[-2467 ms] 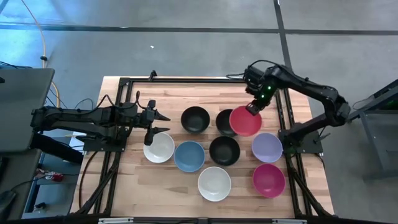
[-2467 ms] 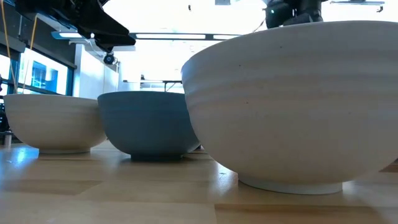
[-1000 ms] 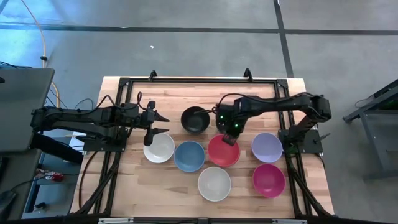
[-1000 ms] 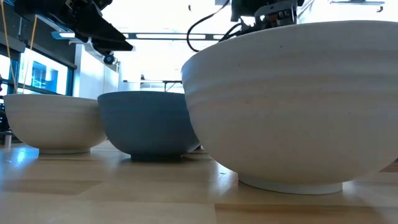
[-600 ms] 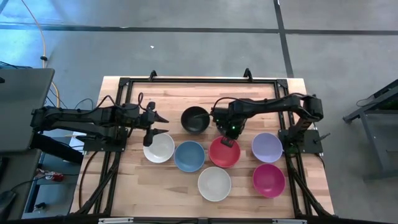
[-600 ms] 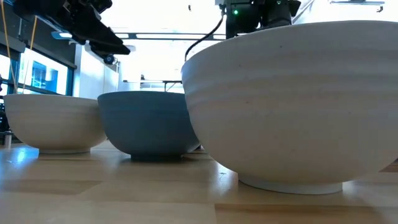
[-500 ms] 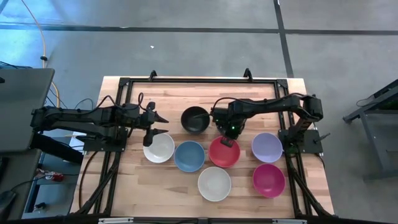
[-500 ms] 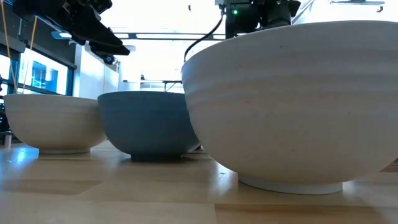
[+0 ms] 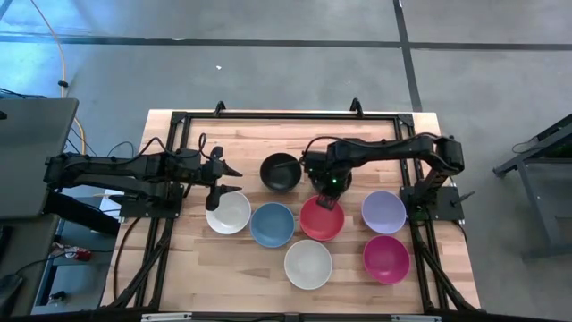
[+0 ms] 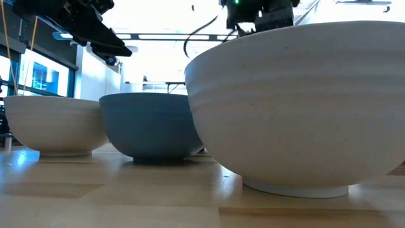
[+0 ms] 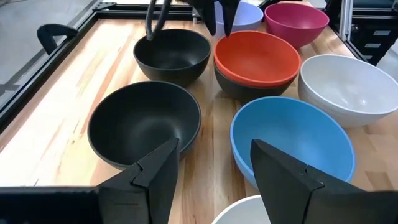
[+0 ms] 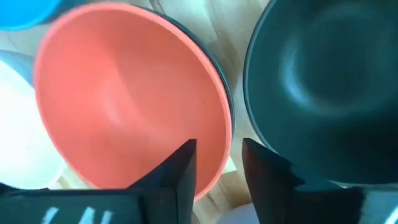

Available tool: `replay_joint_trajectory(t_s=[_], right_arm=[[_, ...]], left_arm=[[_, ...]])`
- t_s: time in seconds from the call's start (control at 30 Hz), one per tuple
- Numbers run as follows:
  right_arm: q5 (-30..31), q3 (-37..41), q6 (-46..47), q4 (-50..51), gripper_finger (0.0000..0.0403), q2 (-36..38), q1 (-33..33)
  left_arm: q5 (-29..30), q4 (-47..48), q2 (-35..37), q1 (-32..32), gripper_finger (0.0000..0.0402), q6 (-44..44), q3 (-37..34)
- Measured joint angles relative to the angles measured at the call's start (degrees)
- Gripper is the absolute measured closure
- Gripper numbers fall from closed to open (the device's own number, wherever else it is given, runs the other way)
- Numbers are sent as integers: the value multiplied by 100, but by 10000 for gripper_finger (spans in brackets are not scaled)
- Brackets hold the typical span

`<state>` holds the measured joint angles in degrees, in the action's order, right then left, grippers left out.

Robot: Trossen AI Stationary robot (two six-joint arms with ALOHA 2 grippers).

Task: Nest bowls inside each other
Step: Stack the right black bowl on the orange bowl

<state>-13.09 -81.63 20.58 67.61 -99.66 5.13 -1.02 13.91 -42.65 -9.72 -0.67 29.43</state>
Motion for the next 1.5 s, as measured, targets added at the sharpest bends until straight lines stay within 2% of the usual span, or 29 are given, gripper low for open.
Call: replay_joint_trajectory(t_s=[0.2,0.37,0.67,0.9,1.03,1.13,1.2,1.37,1.5], right_arm=[[718,-658,-451,775,277,0,193],[1417,-746,-563,1228,277,0,687],[1395,-119,-1352,589,277,2,1588],[1102,259,-1896,-147,277,2,2051],[1096,396,-1956,-208,277,2,2254],[1098,428,-1961,-227,277,2,2371],[1099,429,-2005,-271,277,2,2419],[1094,429,-2064,-337,277,2,2450],[1094,429,-2106,-341,277,2,2450]], left_arm=[[356,-79,-2,0,213,-1,0],[458,-85,-2,0,213,0,0],[470,-85,-2,0,213,-71,0],[465,-83,-2,0,213,-200,0],[1119,-124,-26,-99,213,-31,0],[1452,-242,-163,-487,213,406,2],[1324,-370,-328,-844,213,651,2],[539,-930,-1174,-1641,213,1002,44],[243,-737,-2223,-2001,213,1054,636]])
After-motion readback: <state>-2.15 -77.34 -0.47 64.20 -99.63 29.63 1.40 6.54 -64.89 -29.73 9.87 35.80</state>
